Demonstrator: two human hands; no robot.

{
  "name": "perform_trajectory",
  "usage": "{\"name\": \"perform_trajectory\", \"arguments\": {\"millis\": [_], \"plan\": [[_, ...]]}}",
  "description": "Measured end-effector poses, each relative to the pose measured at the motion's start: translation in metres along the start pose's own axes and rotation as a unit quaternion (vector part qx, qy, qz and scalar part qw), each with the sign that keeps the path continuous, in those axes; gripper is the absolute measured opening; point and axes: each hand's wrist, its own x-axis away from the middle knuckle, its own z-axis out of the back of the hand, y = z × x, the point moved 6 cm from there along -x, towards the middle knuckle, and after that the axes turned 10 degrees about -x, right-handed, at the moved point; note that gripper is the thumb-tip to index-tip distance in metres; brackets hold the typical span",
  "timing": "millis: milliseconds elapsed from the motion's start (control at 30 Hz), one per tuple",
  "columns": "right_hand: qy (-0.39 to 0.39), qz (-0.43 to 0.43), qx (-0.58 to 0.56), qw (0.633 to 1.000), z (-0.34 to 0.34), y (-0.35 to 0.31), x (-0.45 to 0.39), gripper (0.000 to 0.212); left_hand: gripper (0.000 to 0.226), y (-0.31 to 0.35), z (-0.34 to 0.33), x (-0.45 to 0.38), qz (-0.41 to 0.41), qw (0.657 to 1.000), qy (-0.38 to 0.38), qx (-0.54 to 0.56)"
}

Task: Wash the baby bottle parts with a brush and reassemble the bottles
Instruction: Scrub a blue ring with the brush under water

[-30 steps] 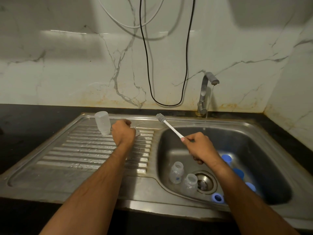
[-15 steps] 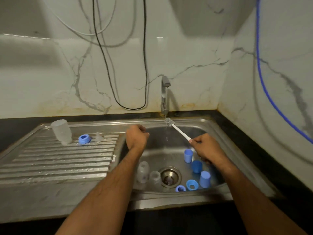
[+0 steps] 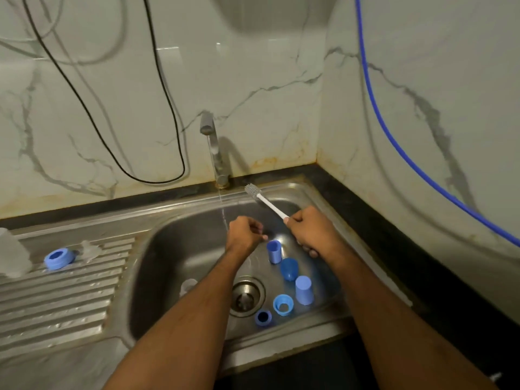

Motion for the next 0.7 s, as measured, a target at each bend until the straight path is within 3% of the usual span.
{"name": "perform_trajectory", "arguments": {"millis": [200, 400, 467, 700], "plan": [[-0.015, -0.021, 0.039, 0.999, -0.003, 0.008, -0.015, 0.029, 0.041, 0.009, -0.034, -0.022, -0.034, 0.992, -0.083, -0.091], [-0.003, -0.017, 0.105, 0.994, -0.005, 0.009, -0.020, 0.027, 0.056, 0.013, -0.067, -0.028, -0.094, 0.959, -0.176, -0.202], [0.008, -0.030, 0.112, 0.993, -0.003, 0.011, -0.021, 0.028, 0.065, 0.012, -0.074, -0.029, -0.099, 0.949, -0.183, -0.236], [0.009, -0.021, 0.117, 0.993, -0.002, 0.011, -0.018, 0.029, 0.061, 0.008, -0.078, -0.035, -0.101, 0.944, -0.172, -0.262]]}}
